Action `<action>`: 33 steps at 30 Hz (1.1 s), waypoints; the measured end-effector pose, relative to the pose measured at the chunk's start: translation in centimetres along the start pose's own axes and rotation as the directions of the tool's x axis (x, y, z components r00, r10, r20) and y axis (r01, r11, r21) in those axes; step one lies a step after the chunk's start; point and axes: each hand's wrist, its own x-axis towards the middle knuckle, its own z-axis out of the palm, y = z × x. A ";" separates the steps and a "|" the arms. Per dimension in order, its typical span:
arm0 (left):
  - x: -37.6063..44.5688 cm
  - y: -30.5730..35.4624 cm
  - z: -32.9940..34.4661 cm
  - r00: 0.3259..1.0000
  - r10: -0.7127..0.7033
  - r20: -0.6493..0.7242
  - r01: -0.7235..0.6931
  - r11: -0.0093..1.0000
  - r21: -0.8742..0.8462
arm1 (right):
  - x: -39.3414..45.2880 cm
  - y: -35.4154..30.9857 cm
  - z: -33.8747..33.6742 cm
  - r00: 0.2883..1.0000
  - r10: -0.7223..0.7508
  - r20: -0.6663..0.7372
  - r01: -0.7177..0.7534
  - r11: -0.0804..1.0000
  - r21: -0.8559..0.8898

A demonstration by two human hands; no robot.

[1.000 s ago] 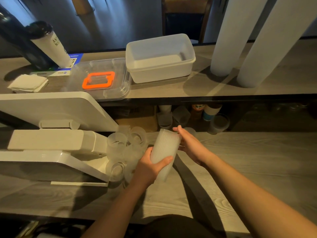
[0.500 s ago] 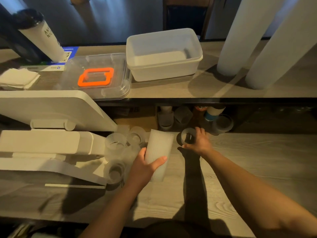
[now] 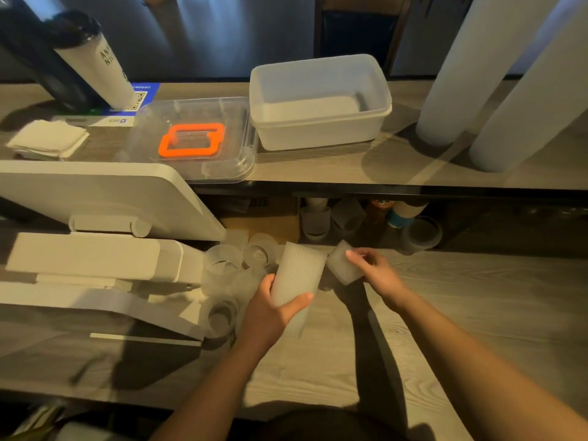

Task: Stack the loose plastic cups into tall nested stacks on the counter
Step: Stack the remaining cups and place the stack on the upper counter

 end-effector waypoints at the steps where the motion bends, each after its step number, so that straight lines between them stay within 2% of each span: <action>1: -0.2 0.0 0.0 1.000 0.008 0.011 -0.008 1.000 0.019 | -0.7 -0.2 0.0 1.000 -0.005 0.012 0.004 0.998 0.068; 5: -0.9 0.2 0.3 0.995 0.076 0.065 -0.083 0.991 0.107 | -2.7 -1.7 -0.5 0.996 -0.065 0.065 0.045 0.962 0.271; 9: -1.6 -0.1 0.5 0.989 0.127 0.076 -0.138 0.975 0.175 | -3.8 -3.5 -1.6 0.990 -0.140 -0.008 0.135 0.940 0.314; 14: -2.2 0.0 0.8 0.984 0.158 0.080 -0.170 0.970 0.176 | -4.9 -4.6 -2.0 0.967 -0.223 0.123 0.200 0.964 0.176; 18: -2.7 0.2 0.9 0.980 0.183 0.074 -0.193 0.964 0.181 | -5.8 -5.3 -1.3 0.951 -0.258 0.171 0.250 0.966 0.064; 28: -3.2 0.0 0.8 0.981 0.177 0.078 -0.189 0.961 0.201 | -7.4 -5.8 0.0 0.931 -0.262 0.254 0.284 0.957 -0.054; 33: -3.2 0.0 0.9 0.989 0.128 0.077 -0.141 0.971 0.192 | -7.7 -4.9 2.3 0.933 -0.196 0.300 0.237 0.966 -0.105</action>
